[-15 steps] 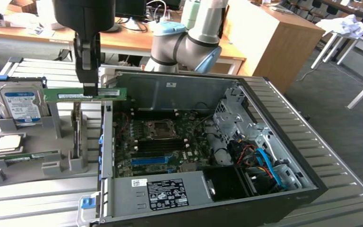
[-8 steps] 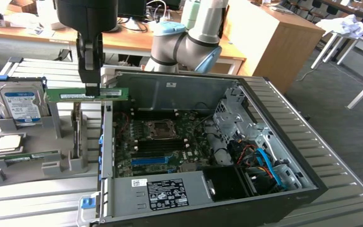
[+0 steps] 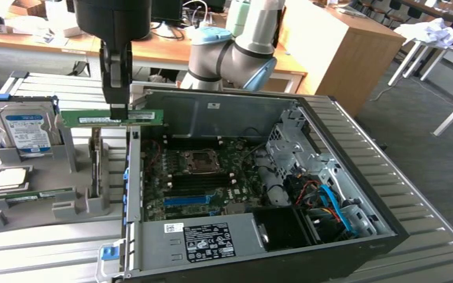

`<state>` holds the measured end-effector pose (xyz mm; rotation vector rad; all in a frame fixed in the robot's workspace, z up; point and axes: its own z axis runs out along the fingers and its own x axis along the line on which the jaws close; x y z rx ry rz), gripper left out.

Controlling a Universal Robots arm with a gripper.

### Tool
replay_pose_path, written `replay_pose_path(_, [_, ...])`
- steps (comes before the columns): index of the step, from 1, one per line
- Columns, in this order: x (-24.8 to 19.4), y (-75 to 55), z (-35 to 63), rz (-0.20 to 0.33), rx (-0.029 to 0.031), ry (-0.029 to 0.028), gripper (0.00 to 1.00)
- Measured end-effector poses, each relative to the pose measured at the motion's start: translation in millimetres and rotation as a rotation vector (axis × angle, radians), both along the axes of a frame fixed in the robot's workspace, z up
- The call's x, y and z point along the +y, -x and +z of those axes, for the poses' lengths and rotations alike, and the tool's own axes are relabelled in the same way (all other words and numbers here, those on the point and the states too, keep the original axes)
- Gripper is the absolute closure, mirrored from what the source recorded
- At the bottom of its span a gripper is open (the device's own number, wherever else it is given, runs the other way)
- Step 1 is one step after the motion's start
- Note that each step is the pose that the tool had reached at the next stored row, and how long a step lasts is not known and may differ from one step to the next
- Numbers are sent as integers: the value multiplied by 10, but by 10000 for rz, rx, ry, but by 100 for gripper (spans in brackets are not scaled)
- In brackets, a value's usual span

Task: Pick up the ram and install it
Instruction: 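Pick up the ram and move it above insertion slot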

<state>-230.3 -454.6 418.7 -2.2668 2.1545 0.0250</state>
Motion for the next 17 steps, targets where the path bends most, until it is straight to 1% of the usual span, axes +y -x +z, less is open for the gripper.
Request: replay_pose_path(17, [0, -108, 0, 0, -1, 0, 87])
